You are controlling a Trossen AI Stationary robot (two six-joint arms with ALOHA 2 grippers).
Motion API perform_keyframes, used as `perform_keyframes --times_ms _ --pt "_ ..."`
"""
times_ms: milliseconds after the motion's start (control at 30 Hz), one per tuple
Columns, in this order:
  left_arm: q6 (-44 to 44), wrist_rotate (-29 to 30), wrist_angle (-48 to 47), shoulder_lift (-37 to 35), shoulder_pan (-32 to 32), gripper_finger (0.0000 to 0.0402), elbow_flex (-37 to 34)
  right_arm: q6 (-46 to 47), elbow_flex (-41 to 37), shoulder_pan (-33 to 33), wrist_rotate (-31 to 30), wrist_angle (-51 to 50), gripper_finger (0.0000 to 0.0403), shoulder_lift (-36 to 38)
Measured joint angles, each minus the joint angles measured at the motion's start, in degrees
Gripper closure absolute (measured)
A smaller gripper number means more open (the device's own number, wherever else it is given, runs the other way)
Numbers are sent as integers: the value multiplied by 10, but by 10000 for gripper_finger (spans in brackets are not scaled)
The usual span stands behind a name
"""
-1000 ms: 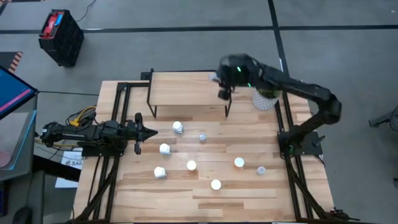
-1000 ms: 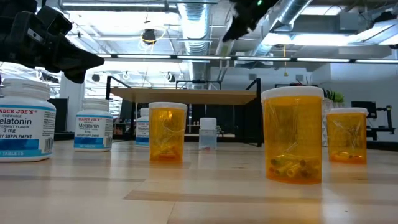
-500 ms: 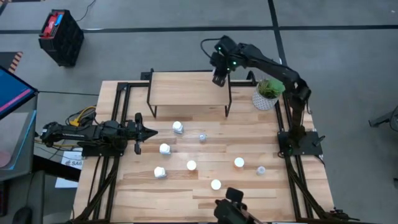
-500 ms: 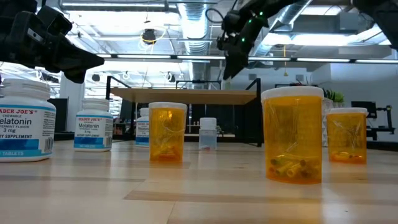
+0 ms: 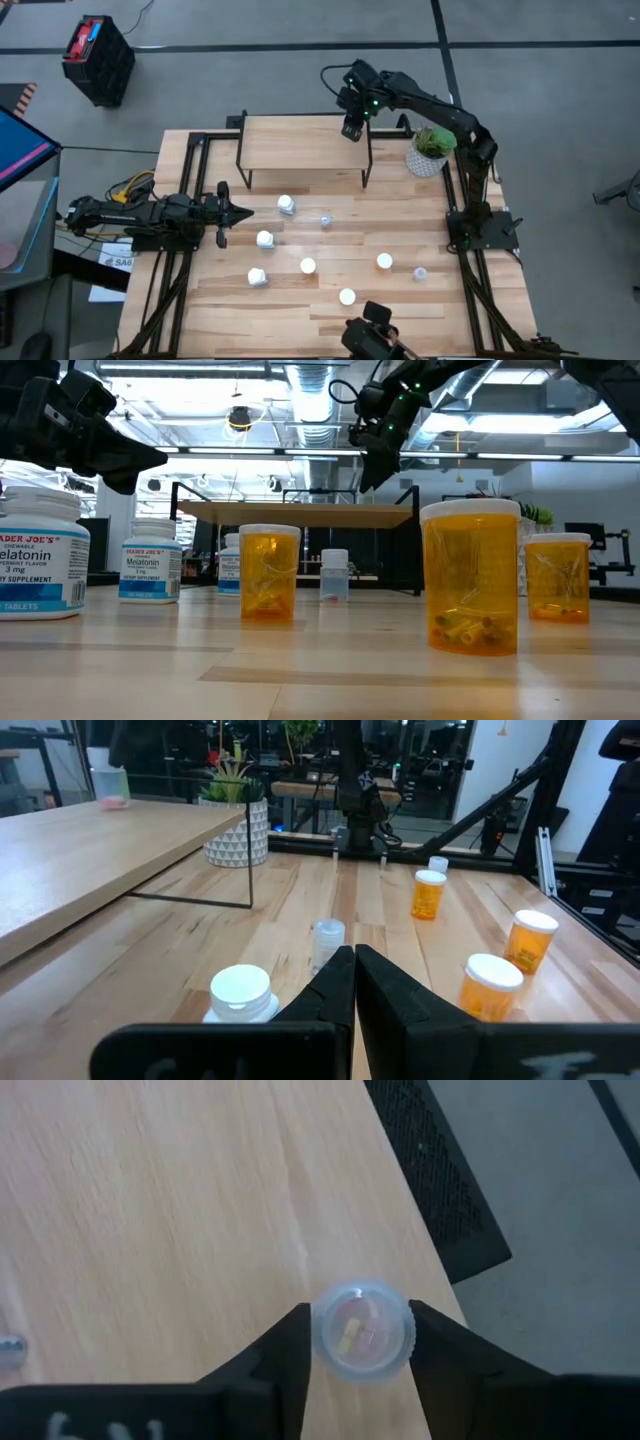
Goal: Pick and place medicine bottles onto shelf by color
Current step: Put the top right transparent pill bottle on the shelf, then put the bottom transparent pill bottle aligned with the other transparent pill bottle on the shelf
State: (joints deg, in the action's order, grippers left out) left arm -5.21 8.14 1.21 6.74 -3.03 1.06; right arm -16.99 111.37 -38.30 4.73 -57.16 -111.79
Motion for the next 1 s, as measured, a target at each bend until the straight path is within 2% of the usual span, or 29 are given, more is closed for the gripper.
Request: perform_keyframes --times_ms 267,400,567,767,1000 --pt "-1 0 0 0 0 401 0 0 0 0 0 6 166 0" --pt "-1 0 0 0 0 401 0 1 2 2 -3 4 156 0" --pt "-2 0 0 0 0 401 0 7 44 8 -10 -32 155 6" --pt "-2 0 0 0 0 401 0 18 125 25 -12 -117 154 6" --pt "-2 0 0 0 0 401 0 42 212 64 -12 -265 154 5"
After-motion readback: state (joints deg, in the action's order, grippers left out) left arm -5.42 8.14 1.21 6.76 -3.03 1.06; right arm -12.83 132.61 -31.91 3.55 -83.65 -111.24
